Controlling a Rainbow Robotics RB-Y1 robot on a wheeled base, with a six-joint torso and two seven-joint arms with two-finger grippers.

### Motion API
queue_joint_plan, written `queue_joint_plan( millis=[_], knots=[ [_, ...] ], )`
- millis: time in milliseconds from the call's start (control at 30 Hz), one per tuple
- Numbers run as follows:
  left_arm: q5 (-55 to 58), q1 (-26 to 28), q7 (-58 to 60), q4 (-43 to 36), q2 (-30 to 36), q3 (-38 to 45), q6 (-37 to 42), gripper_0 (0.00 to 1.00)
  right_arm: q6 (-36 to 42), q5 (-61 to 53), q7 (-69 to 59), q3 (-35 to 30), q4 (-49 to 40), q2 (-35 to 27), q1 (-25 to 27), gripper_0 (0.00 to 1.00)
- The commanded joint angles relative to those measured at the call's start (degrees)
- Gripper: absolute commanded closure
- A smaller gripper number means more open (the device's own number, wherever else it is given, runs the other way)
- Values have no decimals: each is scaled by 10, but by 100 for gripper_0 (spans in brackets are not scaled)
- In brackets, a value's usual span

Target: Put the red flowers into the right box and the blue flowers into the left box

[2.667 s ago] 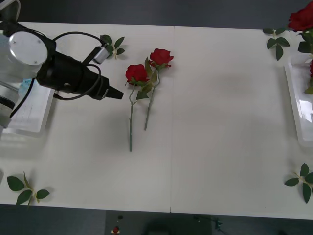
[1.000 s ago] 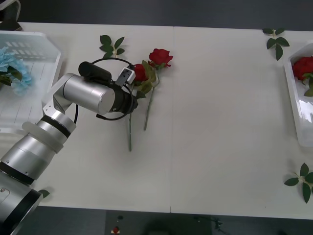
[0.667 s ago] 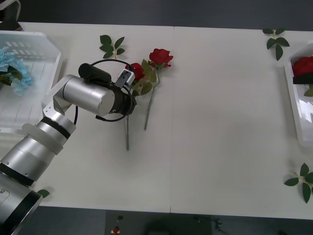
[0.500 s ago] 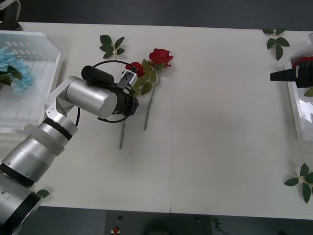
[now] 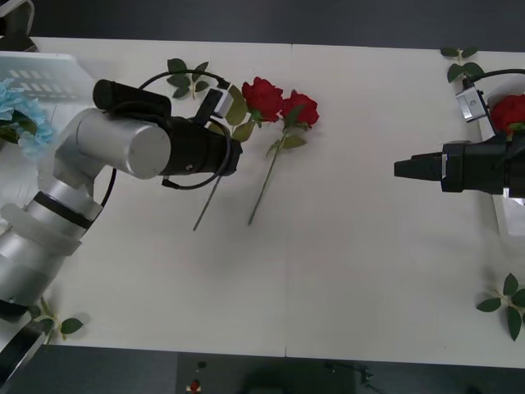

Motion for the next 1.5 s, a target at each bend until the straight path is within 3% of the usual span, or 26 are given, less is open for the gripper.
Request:
queue_joint_plan(
  millis=[33,200,300,500,1000,1500],
  knots=[
    [113,44,32,-87,20,96,47,100,6,-4,75,-69,-42,11,51,0],
    [312,65,25,-101,22,162,84,100,64,-4,162,-145,-65,54,107,0],
    [381,64,24,-96,22,162,75,100,107,-9,200,-179,-67,75,121,0],
    [469,60,-10,-94,0,111,2,100,160,-53,222,-184,-67,79,124,0],
    [480,58,-226,-92,-85,-98,-271,100,188,-81,222,-182,-67,92,128,0],
    [481,59,-286,-89,-122,-165,-342,100,170,-33,222,-178,-62,97,128,0]
  ],
)
